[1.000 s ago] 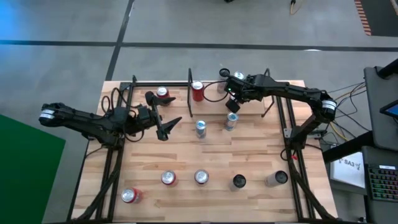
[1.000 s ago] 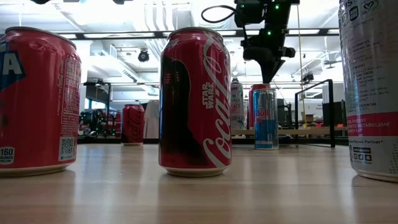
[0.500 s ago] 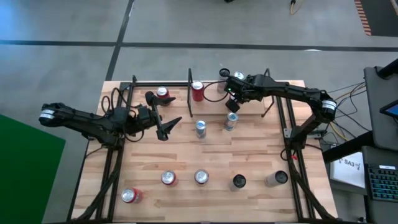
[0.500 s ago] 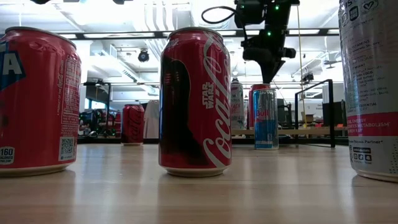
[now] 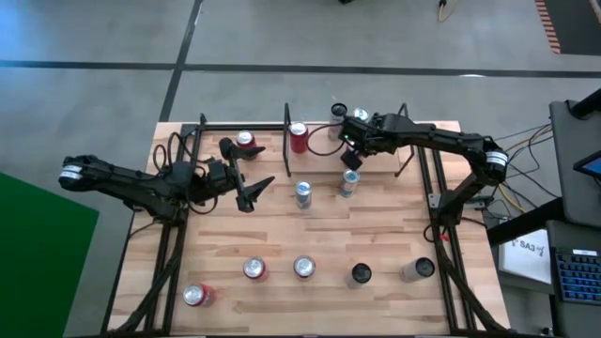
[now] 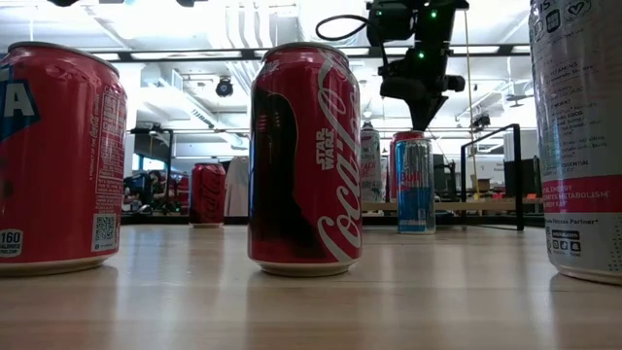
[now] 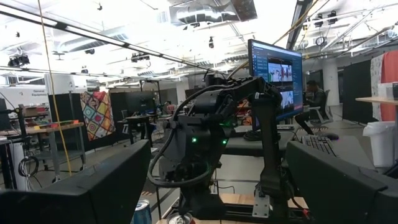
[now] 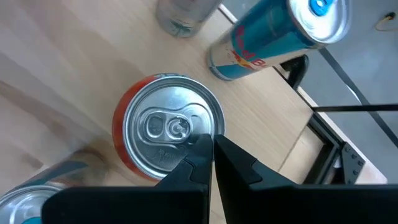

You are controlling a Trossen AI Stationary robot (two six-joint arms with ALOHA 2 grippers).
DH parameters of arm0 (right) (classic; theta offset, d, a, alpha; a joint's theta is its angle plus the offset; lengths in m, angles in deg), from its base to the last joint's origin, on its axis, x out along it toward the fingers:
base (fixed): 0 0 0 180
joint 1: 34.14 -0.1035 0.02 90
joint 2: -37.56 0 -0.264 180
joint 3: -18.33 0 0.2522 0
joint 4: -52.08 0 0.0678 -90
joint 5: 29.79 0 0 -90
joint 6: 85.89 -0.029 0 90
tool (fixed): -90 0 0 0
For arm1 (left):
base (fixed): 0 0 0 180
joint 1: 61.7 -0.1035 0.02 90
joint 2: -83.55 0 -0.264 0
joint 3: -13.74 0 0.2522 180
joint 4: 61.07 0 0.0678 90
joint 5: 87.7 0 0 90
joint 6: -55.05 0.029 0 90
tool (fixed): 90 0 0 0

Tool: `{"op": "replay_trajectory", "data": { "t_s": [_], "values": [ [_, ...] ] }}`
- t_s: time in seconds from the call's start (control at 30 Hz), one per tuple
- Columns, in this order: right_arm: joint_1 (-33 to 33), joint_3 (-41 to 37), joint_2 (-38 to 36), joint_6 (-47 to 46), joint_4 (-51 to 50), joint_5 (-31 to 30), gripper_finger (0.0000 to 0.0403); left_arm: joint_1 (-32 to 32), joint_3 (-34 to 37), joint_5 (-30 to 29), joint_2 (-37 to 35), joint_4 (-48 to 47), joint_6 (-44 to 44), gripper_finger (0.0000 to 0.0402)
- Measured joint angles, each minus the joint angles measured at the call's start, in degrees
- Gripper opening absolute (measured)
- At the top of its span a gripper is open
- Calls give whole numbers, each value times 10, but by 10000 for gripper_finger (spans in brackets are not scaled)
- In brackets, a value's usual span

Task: Place canned beverage on shelf
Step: Put the red soda can on the shelf

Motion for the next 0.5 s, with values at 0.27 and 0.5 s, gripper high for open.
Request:
{"op": "replay_trajectory", "data": {
  "t_s": [0.27, 0.5],
  "values": [
    [0, 0, 0, -14, -12, -13, 9, 0, 0, 0, 0, 0, 0, 359],
    [0, 8, -2, -8, -13, -13, 9, 0, 0, 0, 0, 0, 0, 359]
  ]
}}
